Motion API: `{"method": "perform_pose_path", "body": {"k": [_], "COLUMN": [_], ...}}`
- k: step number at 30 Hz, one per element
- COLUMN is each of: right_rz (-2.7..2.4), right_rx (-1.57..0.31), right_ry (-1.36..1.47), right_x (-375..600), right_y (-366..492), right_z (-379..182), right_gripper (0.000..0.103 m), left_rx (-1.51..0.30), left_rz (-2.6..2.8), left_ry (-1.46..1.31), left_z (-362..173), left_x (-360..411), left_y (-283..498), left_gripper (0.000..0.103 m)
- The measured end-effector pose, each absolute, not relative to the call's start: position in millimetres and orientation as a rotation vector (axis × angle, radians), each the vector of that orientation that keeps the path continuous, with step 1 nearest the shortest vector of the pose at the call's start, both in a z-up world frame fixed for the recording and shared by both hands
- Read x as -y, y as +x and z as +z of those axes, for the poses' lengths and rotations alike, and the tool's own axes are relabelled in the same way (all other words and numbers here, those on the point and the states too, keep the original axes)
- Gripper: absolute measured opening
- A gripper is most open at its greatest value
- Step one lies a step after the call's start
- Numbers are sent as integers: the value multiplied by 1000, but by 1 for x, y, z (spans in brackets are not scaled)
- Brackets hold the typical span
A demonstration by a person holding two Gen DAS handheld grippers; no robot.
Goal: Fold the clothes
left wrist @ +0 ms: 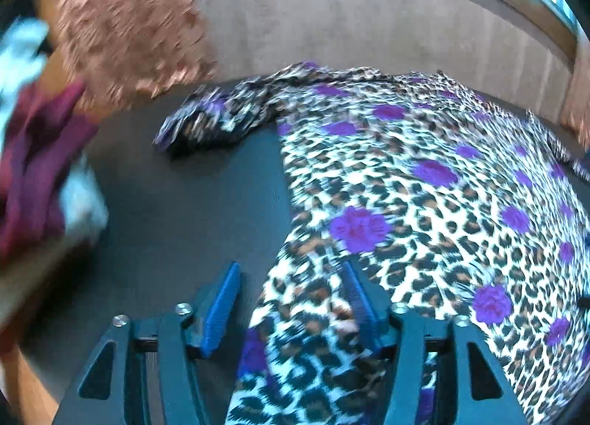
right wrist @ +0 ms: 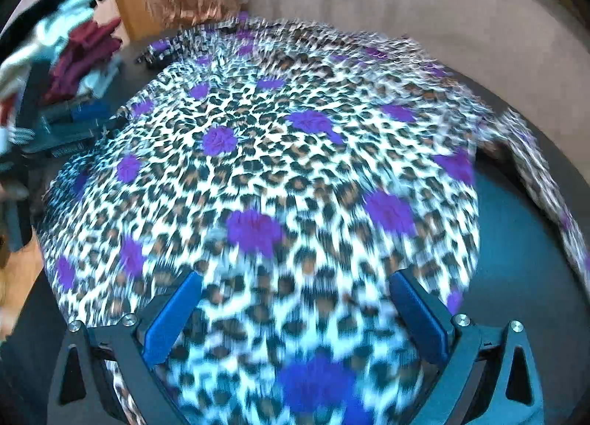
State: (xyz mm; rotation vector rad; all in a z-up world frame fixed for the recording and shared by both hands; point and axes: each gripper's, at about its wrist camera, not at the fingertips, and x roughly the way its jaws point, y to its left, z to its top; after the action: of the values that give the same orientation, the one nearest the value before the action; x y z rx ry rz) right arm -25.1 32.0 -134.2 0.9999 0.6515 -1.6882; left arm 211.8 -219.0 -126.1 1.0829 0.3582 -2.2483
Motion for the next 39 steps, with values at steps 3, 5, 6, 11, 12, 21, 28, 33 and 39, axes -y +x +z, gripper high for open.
{"method": "perform_pose_path", "body": {"k": [3, 5, 6, 11, 12, 21, 28, 33, 39], "right_rz": [-1709, -1717, -1719, -1727, -1725, -1671, -1856, -1897, -1931], "right_rx": [-648, -659, -672, -802, -846, -367, -207, -260, -321], "right_ry": [985, 971, 961, 953, 951, 1124, 1067, 1070, 1229], "right_x": [-71, -94, -102, -118, -119, -122, -92, -26, -1], "right_y": [-2, 14, 20, 43, 47, -23, -121, -189, -236], "right_z": [-135, -137, -138, -142, -143, -91, -53, -53, -106], "right_gripper": [103, 103, 103, 103, 103, 103, 103, 103, 103], "left_rx": [-440, -385, -367, -425, -412, -209, -131, -125, -282], "left_rz": [-2228, -2227, -2229, -2212, -2216, -2445, -2540, -2528, -2372], "left_ry": [1081, 1104, 1117, 1176, 1171, 1004, 1002, 1042, 1090], "left_z": [-124, -124, -123, -114, -110, -63, -59, -77, -102], "left_x": [212, 200, 193, 187, 184, 179, 198, 223, 281], "left_y": [234, 239, 242, 250, 248, 145, 39, -16, -29], "left_gripper": [67, 68, 68, 68, 67, 67, 67, 67, 63]}}
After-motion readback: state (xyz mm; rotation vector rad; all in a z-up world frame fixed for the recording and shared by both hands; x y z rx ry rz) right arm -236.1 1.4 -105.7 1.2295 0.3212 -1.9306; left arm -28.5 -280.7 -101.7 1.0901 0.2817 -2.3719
